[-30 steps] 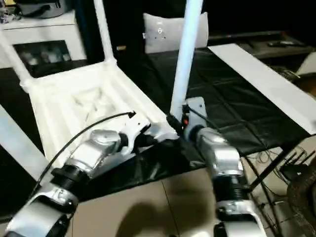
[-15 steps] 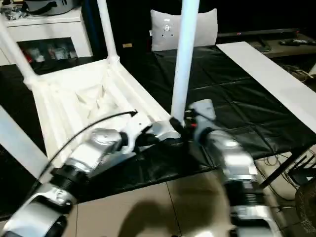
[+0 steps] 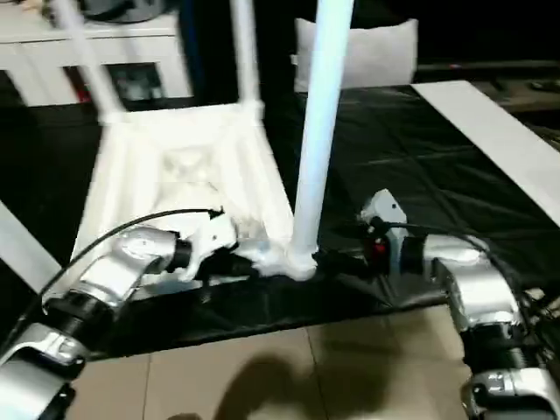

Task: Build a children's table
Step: Rotate leg to tighten

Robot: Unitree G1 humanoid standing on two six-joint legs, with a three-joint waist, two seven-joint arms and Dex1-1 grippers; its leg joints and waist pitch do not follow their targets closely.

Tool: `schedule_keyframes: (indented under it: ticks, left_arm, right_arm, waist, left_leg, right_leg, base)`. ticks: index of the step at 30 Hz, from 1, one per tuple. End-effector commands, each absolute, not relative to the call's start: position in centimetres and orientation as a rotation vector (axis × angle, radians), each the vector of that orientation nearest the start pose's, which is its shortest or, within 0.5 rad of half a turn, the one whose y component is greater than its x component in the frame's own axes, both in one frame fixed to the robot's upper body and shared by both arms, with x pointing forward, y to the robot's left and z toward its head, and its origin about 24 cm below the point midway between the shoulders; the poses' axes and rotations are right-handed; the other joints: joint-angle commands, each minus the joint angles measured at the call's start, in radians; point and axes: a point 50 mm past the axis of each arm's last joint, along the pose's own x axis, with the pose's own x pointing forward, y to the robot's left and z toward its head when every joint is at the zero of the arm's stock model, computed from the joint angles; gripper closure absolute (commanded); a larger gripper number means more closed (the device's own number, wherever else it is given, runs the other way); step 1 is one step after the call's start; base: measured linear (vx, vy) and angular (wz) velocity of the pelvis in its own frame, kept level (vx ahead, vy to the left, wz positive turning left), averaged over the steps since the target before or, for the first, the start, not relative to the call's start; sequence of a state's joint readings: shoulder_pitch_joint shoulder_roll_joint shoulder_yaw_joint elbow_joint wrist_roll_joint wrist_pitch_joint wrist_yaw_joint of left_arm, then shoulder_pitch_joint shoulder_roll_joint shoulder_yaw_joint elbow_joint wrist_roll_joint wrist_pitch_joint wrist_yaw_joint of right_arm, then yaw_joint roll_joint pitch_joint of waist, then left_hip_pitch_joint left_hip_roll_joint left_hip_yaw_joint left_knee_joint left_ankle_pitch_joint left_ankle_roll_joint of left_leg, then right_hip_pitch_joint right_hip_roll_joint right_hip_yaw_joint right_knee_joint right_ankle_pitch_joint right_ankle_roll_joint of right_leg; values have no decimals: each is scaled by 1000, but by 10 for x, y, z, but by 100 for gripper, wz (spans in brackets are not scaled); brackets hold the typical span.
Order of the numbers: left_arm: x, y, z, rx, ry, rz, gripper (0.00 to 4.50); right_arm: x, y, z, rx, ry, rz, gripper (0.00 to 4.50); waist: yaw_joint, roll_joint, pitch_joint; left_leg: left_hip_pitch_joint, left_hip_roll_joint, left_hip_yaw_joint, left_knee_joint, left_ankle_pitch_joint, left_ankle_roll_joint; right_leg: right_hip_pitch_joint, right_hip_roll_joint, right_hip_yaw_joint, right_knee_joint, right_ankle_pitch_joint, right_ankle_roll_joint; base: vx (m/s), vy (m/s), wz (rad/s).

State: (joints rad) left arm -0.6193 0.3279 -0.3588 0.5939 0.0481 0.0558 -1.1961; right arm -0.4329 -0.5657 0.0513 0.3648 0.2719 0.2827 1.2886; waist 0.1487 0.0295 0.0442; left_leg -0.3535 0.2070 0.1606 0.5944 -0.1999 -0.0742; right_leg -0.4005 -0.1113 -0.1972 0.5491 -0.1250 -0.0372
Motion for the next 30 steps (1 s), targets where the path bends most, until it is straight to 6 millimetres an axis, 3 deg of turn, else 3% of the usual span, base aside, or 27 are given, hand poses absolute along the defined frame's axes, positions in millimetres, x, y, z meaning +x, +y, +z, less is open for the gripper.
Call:
schedule_keyframes:
  ticks: [1, 5, 10, 16, 23, 27, 29, 30]
  left_arm:
    - [309, 100, 54, 525, 416, -1537, 450]
    - [307, 98, 57, 542, 408, -1589, 450]
    - [307, 97, 58, 546, 403, -1606, 450]
    - [306, 97, 56, 547, 404, -1611, 450]
    - [307, 97, 54, 506, 403, -1578, 450]
    - [310, 92, 55, 446, 416, -1512, 450]
    - [317, 84, 58, 396, 403, -1393, 450]
    - [320, 81, 59, 375, 399, -1347, 450]
  right_arm:
    - [294, -206, 89, -98, 364, 1272, 133]
    - [291, -199, 85, -92, 378, 1340, 173]
    - [291, -188, 76, -82, 376, 1375, 210]
    - [290, -182, 73, -67, 374, 1402, 253]
    - [283, -180, 72, -2, 379, 1434, 260]
    - [279, -175, 73, 48, 346, 1392, 261]
    - [286, -165, 71, 32, 341, 1237, 261]
    - [289, -162, 70, 17, 339, 1172, 261]
  waist:
    - [0, -13, -76]
    - [6, -17, -74]
    - [8, -22, -68]
    - [6, -19, -68]
    - [8, -19, -69]
    - [15, -17, -71]
    - [11, -18, -66]
    - [3, -19, -64]
  left_leg:
    - [3, 40, 1, -61, -150, 92]
    - [1, 36, 2, -62, -158, 78]
    - [7, 26, 7, -62, -189, 55]
    - [9, 27, 5, -62, -212, 53]
    - [8, 26, 7, -60, -197, 60]
    - [9, 28, 6, -62, -189, 59]
    - [7, 28, 5, -64, -191, 53]
    - [6, 23, 3, -63, -204, 34]
  right_leg:
    - [63, -61, 71, -52, -332, -105]
    - [64, -62, 71, -53, -363, -97]
    - [56, -60, 69, -73, -503, -34]
    - [54, -58, 69, -77, -515, -26]
    - [53, -56, 69, -77, -511, -18]
    - [53, -57, 72, -73, -490, -30]
    - [52, -55, 71, -76, -494, -29]
    - [52, -56, 64, -80, -530, -13]
  base:
    - [0, 0, 0]
    - [0, 0, 0]
    - [0, 0, 0]
    - [0, 0, 0]
    - [0, 0, 0]
    - [0, 0, 0]
    - [0, 0, 0]
    - [0, 0, 0]
